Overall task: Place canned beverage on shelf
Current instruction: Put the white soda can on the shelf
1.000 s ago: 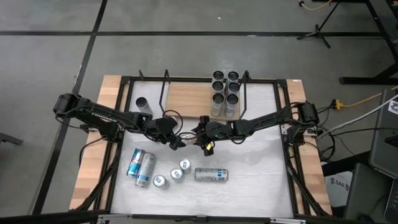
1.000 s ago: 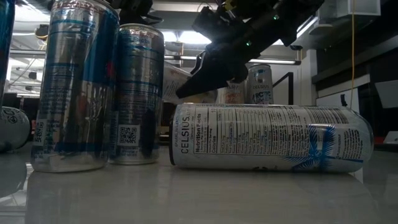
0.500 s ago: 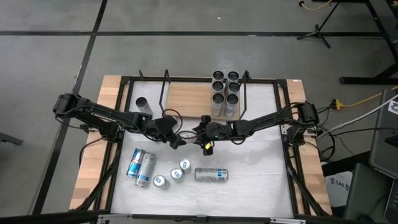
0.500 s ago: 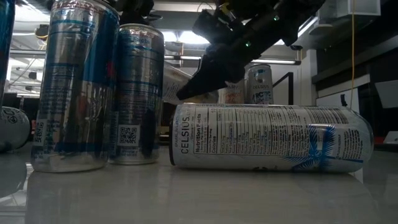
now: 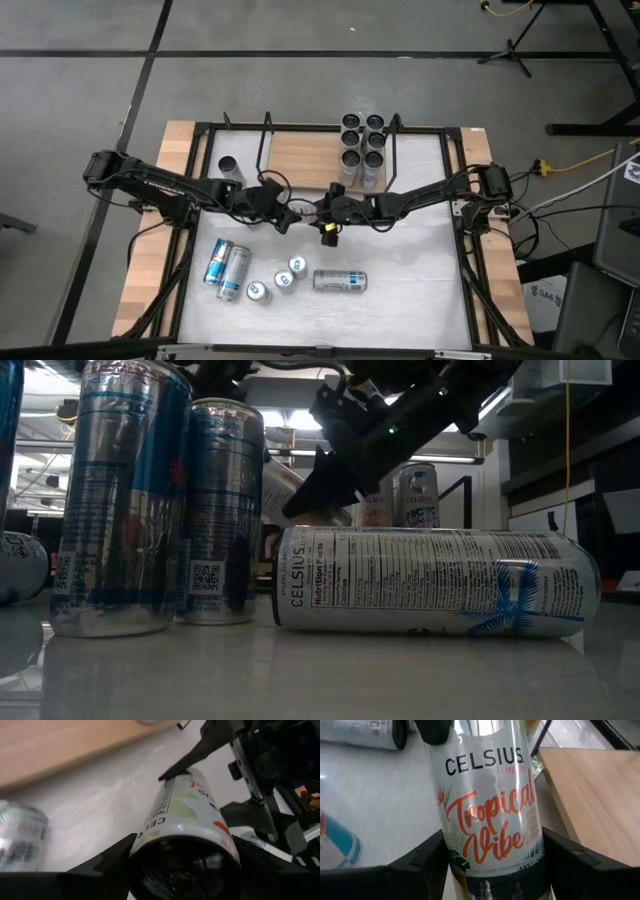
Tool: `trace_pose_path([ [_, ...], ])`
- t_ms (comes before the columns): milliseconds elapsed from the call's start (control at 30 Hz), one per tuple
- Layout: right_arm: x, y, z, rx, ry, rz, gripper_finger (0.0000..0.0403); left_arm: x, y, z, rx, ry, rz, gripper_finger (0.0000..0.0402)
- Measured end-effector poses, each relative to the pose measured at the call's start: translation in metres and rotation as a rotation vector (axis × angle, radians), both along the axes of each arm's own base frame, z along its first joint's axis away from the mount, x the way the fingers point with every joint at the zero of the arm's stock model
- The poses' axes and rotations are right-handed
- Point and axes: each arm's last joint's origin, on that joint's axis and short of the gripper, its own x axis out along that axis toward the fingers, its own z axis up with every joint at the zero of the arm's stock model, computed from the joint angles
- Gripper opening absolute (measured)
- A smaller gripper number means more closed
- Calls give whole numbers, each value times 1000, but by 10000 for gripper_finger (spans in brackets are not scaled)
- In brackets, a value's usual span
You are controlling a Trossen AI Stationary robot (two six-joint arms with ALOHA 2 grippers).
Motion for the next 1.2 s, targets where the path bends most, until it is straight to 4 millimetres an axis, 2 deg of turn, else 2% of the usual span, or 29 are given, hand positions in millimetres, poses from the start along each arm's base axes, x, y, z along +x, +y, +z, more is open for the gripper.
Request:
trace_pose_path([
  [300, 2, -1, 3, 94, -53, -76, 252, -2, 13, 10, 121, -38, -9, 252],
  [533, 3, -3, 6, 85, -110, -166, 251, -2, 21, 13, 161, -50, 3, 252],
  [1200, 6, -5, 13, 55, -171, -221, 253, -10, 23, 29, 376, -69, -106, 252],
])
